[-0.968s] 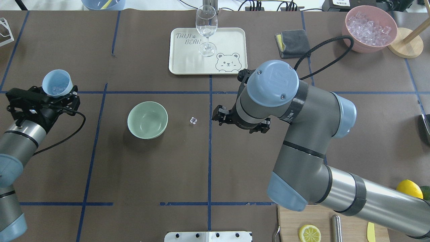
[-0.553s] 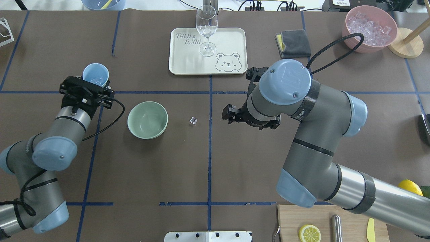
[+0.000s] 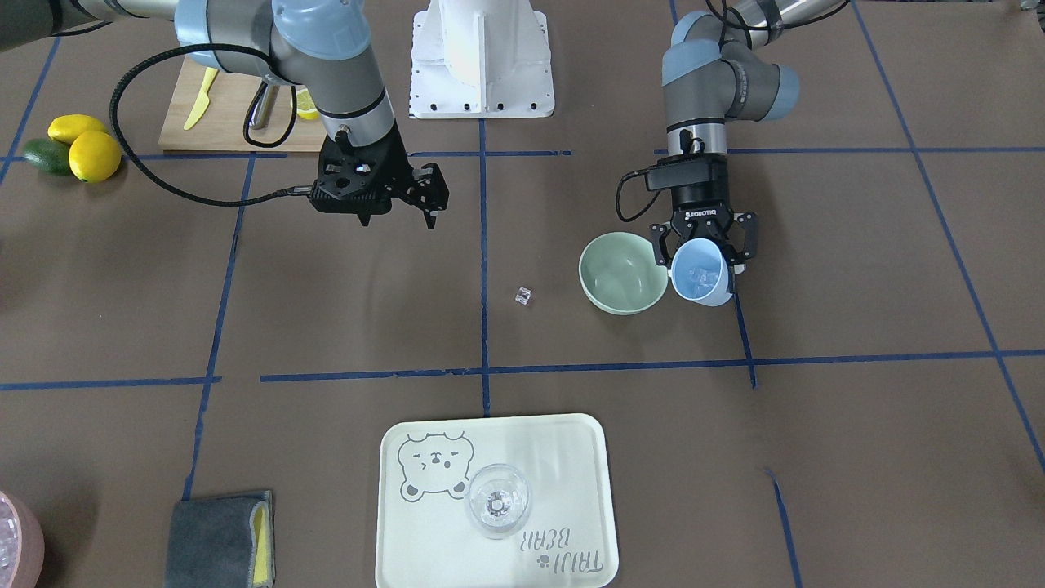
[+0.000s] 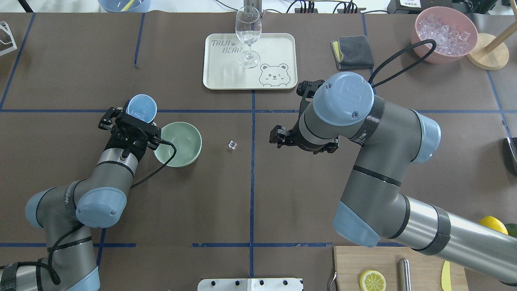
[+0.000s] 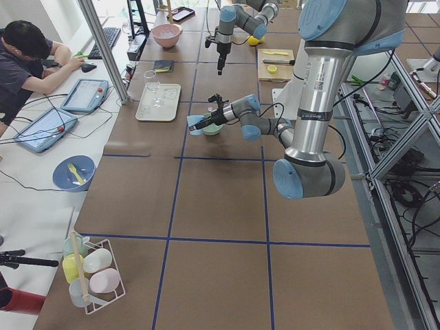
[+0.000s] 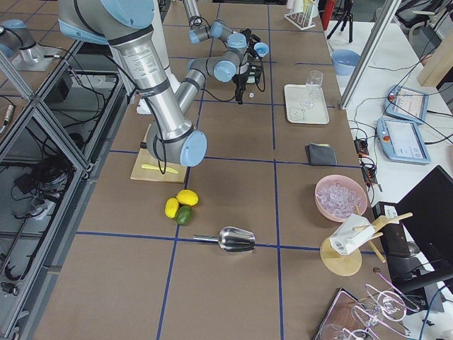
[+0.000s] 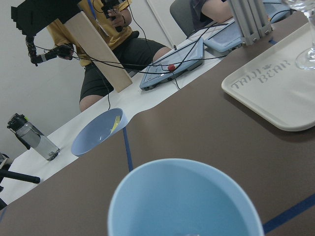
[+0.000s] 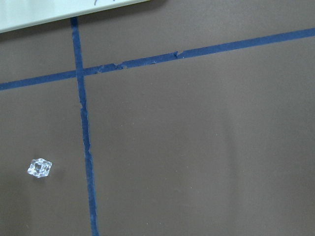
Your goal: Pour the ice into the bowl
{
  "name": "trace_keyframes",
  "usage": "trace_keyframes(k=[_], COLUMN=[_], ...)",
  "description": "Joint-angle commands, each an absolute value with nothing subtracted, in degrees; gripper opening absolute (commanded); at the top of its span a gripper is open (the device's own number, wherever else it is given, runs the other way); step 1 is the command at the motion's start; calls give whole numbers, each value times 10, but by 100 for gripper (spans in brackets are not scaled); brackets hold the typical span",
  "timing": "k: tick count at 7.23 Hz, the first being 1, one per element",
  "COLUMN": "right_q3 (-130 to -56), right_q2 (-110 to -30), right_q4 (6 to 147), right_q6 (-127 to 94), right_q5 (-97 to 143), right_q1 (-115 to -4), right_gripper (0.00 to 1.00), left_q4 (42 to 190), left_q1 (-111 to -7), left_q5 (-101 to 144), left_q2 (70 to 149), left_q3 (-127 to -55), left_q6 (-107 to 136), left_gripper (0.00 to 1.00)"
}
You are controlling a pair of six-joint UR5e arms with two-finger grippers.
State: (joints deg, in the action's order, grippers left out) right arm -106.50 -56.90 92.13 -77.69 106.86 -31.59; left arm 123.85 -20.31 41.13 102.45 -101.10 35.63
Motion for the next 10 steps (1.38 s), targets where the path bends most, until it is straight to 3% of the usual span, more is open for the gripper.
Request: trace_keyframes(k=[1,4,10], right_q3=[-1060,-1059,-1044], right_q2=[-568,-568,-567], right_q4=[920,920,887], right_q6=[-778,-778,-784], right_q5=[1067,1066,1066], right_q1=[-314,-314,-314], right_gripper=[100,100,100], left_q4=[1202,1120,1117], left_q1=[-180,-171,-161], left_q5=[349,268,199], left_q2=[1026,1026,1025], left_q3=[-1024,-1027,-1022], left_q6=[311,209,-84], left_gripper=[0,0,0])
